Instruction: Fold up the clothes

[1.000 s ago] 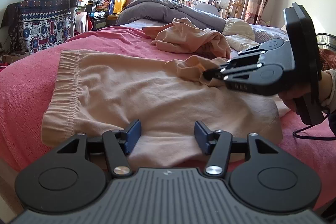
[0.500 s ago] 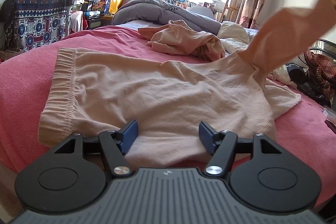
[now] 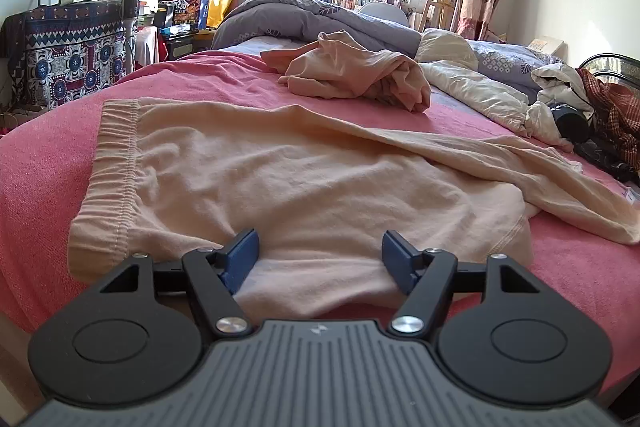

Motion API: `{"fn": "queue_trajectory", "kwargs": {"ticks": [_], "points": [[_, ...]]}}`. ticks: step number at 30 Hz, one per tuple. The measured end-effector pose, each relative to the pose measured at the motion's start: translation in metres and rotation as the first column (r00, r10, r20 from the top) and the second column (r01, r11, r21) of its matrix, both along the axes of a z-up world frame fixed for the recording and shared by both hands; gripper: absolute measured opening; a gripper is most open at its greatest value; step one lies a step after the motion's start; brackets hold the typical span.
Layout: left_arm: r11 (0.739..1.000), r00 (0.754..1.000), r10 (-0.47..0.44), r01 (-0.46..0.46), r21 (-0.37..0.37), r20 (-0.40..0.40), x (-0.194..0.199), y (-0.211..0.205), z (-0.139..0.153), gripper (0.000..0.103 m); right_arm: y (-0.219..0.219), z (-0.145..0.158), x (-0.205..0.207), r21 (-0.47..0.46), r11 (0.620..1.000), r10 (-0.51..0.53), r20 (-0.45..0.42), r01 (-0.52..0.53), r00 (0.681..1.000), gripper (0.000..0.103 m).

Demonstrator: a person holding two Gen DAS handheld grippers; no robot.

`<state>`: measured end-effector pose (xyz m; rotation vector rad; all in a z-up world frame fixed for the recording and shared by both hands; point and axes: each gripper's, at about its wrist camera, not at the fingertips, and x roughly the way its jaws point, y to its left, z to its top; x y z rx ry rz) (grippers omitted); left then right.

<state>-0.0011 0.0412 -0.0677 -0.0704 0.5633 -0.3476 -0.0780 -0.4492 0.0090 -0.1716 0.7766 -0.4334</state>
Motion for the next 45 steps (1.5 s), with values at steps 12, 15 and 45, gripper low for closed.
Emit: {"fn": "queue_trajectory", "kwargs": {"ticks": [12,15,45], "points": [[1.0,1.0,-0.014,0.014,0.015,0.001,0.0,-0.002,0.001,0.073,0.088,-0.015,0.166,0.326,0.854,0.361,0.186,-0.404,0.914,0.038],[1.0,1.0,-0.021,0.021,0.007,0.0,0.0,0.0,0.0,0.074,0.123,-0.066,0.237,0.381,0.846,0.392,0.031,-0.373,0.92,0.035],[0.998,0.999,-0.042,0.042,0.037,0.002,0.0,-0.004,0.0,0.08,0.104,-0.043,0.238,0.253,0.874,0.37,0.204,-0.414,0.906,0.071]]}}
